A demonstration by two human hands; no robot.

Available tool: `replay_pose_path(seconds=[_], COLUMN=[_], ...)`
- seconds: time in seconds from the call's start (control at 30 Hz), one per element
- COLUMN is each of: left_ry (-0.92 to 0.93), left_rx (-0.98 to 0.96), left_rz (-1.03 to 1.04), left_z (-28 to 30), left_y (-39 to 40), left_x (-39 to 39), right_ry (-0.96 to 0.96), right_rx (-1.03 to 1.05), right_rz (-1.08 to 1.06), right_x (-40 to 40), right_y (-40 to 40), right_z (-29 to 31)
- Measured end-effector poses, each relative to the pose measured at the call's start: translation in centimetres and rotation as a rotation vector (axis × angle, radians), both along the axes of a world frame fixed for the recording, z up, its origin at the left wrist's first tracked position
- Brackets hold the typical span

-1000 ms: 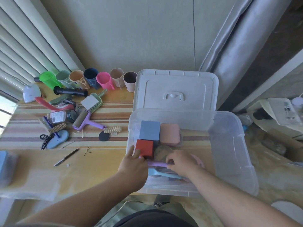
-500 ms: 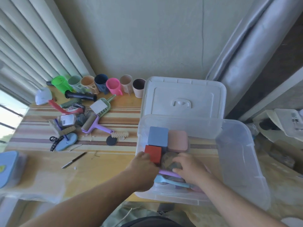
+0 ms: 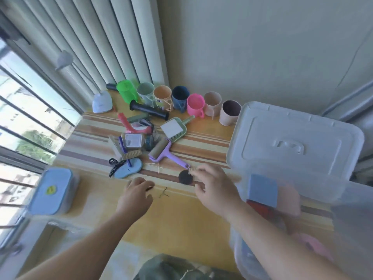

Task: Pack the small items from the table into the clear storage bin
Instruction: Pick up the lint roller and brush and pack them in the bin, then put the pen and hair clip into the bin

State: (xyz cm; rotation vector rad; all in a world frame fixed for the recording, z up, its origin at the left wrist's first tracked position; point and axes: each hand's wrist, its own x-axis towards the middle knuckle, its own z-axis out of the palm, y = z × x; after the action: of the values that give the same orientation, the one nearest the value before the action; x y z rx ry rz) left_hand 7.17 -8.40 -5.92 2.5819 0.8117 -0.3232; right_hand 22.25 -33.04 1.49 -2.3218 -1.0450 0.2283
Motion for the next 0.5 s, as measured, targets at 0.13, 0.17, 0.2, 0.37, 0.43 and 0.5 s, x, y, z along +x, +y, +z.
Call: replay_pose_path(seconds=[0.13, 0.17, 0.2, 0.37, 0.43, 0.5], left_ry=[0.22, 0.248, 0.267, 0.327, 0.337, 0.364], left_rx=[0.012, 0.005, -0.002, 0.04, 0.064, 0.059], left_rz=[-0.019, -0.024, -0.03, -0.152, -0.189, -0.209], left_z=[-3.6, -4.2, -4.8, -6.7, -7.0, -6.9], left_y=[5.8, 6.8, 7.7, 10.6, 11.0, 11.2], left_x=[-2.9, -3.1, -3.2, -3.2, -3.0, -2.7], right_ry=[0.135, 0.136, 0.134, 0.194, 0.26, 0.273], right_rx=[-0.378, -0.465, -0.543, -0.664, -0.615, -0.552], right_rz=[-0.088, -0.101, -0.112, -0.219, -0.287, -0.345], right_x=[2.9, 3.6, 4.2, 4.5, 3.9, 3.4], right_y=[5.1, 5.9, 6.5, 7.7, 7.4, 6.9], right_z=[-5.9, -7.3, -8.5, -12.8, -13.5, -13.6])
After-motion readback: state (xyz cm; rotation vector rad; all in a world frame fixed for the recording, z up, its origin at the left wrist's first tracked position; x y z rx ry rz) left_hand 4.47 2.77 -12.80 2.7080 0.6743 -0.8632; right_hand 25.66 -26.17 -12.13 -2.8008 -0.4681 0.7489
